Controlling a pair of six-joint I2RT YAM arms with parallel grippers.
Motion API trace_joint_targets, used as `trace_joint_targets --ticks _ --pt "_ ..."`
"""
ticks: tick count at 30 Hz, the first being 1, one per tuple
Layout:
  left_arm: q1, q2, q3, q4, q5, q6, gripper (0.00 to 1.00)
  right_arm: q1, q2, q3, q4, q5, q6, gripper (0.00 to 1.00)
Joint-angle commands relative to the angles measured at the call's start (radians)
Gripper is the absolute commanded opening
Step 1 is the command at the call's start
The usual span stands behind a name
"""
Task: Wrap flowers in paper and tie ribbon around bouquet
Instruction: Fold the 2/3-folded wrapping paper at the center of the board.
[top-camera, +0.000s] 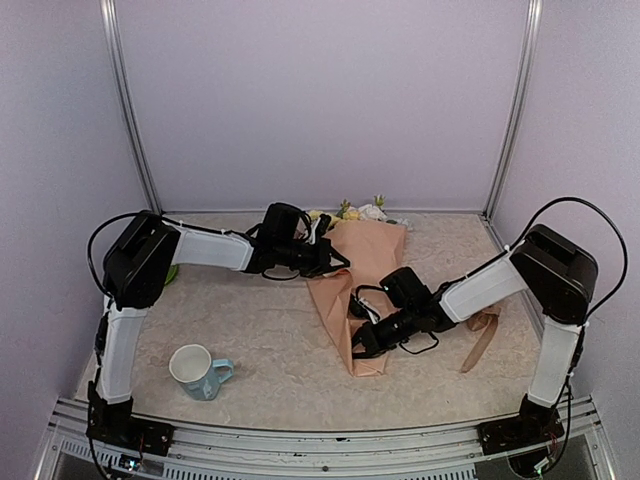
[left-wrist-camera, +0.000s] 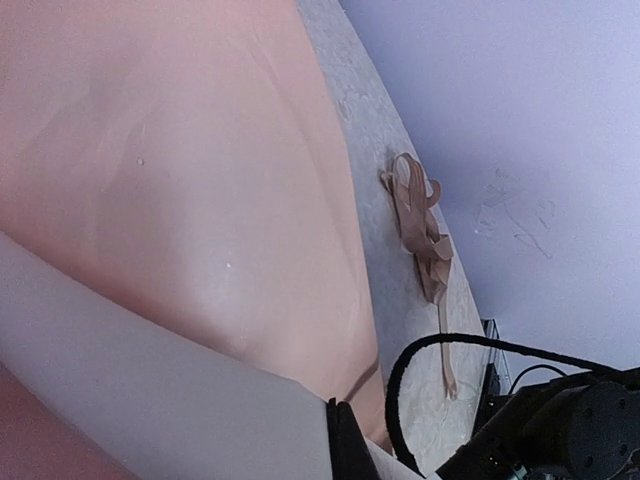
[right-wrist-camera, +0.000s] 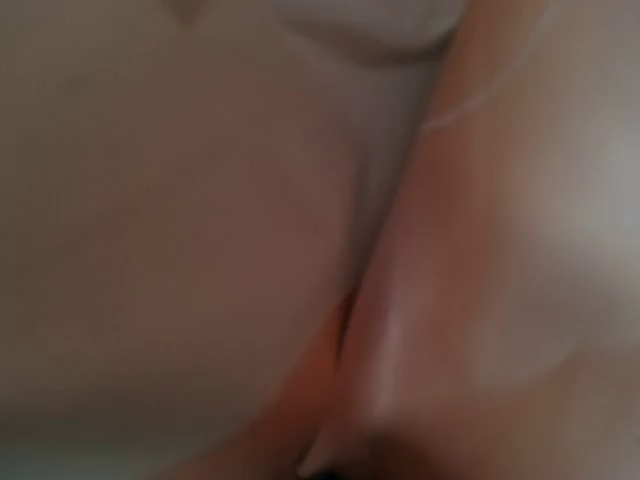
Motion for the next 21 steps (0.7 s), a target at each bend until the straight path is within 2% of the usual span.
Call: trace_joint_targets --ticks 1,5,10,17,21 --pt "-0.019 0.084 0.076 -0.003 -0.021 0.001 0.00 -0.003 -0.023 -0.042 -0.023 0.059 0.018 0.00" --pt "-0.036 0.119 0.096 -0.072 -0.073 0.049 0.00 -0.002 -0.086 -0.040 -0.035 0.063 0.008 0.00" --pt "-0.039 0.129 0.094 -0.119 -0.123 0.090 0.00 -0.015 -0.239 -0.047 -0.078 0.076 -0.014 0.10" --pt "-0.041 0.126 0.097 -0.138 -0.144 0.114 0.00 -0.132 -0.360 -0.085 -0.243 0.119 -0.050 0.14" --pt "-0.042 0.113 0.093 -0.145 -0.154 0.125 0.00 -0.254 -0.360 -0.094 -0.317 0.278 -0.038 0.30"
